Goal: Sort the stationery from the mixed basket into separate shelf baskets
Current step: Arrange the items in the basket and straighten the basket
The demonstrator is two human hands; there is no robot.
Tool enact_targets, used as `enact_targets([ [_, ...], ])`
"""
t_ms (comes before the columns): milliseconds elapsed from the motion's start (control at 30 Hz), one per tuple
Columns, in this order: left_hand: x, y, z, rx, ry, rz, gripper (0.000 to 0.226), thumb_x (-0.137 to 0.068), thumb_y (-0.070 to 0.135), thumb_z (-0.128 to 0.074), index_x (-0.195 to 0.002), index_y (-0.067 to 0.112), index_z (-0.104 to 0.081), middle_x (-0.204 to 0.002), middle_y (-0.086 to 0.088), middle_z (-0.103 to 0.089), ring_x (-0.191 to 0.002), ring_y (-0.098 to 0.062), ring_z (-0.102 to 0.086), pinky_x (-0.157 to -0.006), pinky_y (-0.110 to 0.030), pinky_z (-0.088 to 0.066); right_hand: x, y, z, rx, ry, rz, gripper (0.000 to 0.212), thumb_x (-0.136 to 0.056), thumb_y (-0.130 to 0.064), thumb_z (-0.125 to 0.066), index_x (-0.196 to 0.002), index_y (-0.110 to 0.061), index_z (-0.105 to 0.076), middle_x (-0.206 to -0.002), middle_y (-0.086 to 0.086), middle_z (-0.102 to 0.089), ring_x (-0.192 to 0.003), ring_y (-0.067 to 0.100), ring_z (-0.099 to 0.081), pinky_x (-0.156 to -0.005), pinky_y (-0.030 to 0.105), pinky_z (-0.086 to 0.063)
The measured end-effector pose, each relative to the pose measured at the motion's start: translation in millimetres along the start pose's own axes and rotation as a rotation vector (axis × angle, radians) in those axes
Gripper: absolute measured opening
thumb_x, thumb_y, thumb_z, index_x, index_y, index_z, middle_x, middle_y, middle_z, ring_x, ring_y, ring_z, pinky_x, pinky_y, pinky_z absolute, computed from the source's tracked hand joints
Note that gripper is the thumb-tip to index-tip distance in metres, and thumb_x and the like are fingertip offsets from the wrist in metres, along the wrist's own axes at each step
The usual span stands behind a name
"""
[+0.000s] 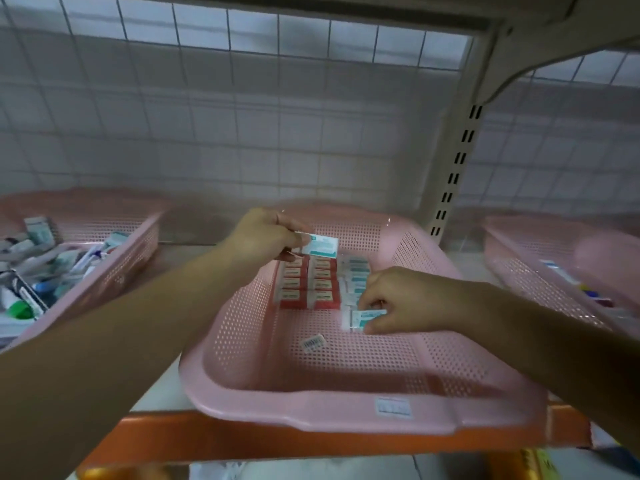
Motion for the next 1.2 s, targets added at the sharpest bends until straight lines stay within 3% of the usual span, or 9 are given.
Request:
enact_targets([
  [267,0,-3,2,0.023,-0.052,-0.004,0.012,-0.083,0.001,-0.062,-0.094,0.002,-0.068,-0.085,-0.008,-0.069,-0.074,-0.015,-0.066,-0.067,-0.022,-0.057,-5,-5,-9,0.127,-0.039,0.061,0.023,-0.089,-0.031,-0.057,-0.106,-0.015,-0.055,-0.101,0.000,-0.056,-0.092,0.016,-0.052,-0.075,0.028,-0.042],
  [500,5,-5,4,0.028,-0.099,-0.053,0.011,-0.082,0.000,-0.062,-0.082,0.009,-0.069,-0.080,-0.004,-0.070,-0.077,-0.014,-0.065,-0.070,-0.023,-0.056,-7,-5,-12,0.099,-0.047,0.035,0.020,-0.088,-0.028,-0.058,-0.102,-0.015,-0.053,-0.100,0.001,-0.056,-0.092,0.017,-0.053,-0.074,0.030,-0.044],
  [600,7,-5,4,0.001,-0.130,-0.066,0.010,-0.081,0.000,-0.065,-0.083,0.010,-0.069,-0.083,-0.005,-0.070,-0.078,-0.016,-0.065,-0.066,-0.020,-0.057,-7,-2,-11,0.039,-0.019,0.000,0.025,-0.087,-0.032,-0.060,-0.105,-0.017,-0.052,-0.092,-0.009,-0.052,-0.082,0.008,-0.049,-0.065,0.022,-0.040],
  [667,8,-5,3,0.009,-0.150,-0.073,0.013,-0.078,-0.001,-0.066,-0.084,0.010,-0.068,-0.080,-0.005,-0.070,-0.073,-0.014,-0.065,-0.062,-0.019,-0.056,-5,-1,-4,-0.119,0.039,-0.051,0.027,-0.086,-0.032,-0.063,-0.108,-0.019,-0.053,-0.083,-0.015,-0.046,-0.072,0.002,-0.045,-0.060,0.016,-0.037],
  [767,9,-3,2,0.092,-0.179,-0.086,0.024,-0.070,-0.001,-0.069,-0.088,0.015,-0.067,-0.073,-0.003,-0.070,-0.066,-0.012,-0.068,-0.055,-0.018,-0.054,0,-2,9,-0.465,0.269,-0.055,0.020,-0.084,-0.025,-0.066,-0.098,-0.029,-0.052,-0.081,-0.012,-0.052,-0.068,0.001,-0.049,-0.063,0.017,-0.042],
  [900,12,-1,0,0.167,-0.183,-0.171,0.039,-0.056,0.010,-0.072,-0.094,0.018,-0.066,-0.068,0.001,-0.070,-0.067,-0.012,-0.069,-0.062,-0.020,-0.054,6,-2,15,-0.643,0.485,-0.075,0.020,-0.084,-0.032,-0.064,-0.100,-0.031,-0.052,-0.088,-0.009,-0.061,-0.071,0.004,-0.058,-0.066,0.022,-0.050],
  [967,15,1,-2,0.162,-0.192,-0.225,0.042,-0.056,0.007,-0.073,-0.095,0.019,-0.065,-0.068,0.002,-0.070,-0.069,-0.012,-0.070,-0.067,-0.020,-0.055,6,-3,16,-0.855,0.475,-0.098,0.017,-0.086,-0.037,-0.057,-0.099,-0.025,-0.057,-0.087,-0.007,-0.065,-0.070,0.005,-0.063,-0.062,0.020,-0.050],
  [1067,21,5,-6,0.121,-0.180,-0.307,0.045,-0.065,-0.008,-0.072,-0.098,0.021,-0.064,-0.071,0.003,-0.072,-0.071,-0.009,-0.069,-0.070,-0.017,-0.055,7,-2,18,-1.220,0.362,-0.080,0.034,-0.085,-0.039,-0.046,-0.095,-0.011,-0.062,-0.082,0.007,-0.070,-0.065,0.014,-0.067,-0.060,0.022,-0.053],
  [1200,25,7,-12,0.017,-0.208,-0.373,0.062,-0.067,-0.013,-0.070,-0.108,0.030,-0.058,-0.086,0.010,-0.071,-0.084,-0.004,-0.068,-0.075,-0.016,-0.054,10,2,19,-1.323,0.413,-0.034,0.007,-0.084,-0.008,-0.060,-0.090,-0.007,-0.064,-0.075,0.008,-0.070,-0.065,0.013,-0.068,-0.063,0.019,-0.056],
])
Point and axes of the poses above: each hand's wrist, its own x-axis away from the middle knuckle, its own z-axis out of the back of the hand, y = z × x, the point moved 1 cm from there along -x, towards the middle knuckle
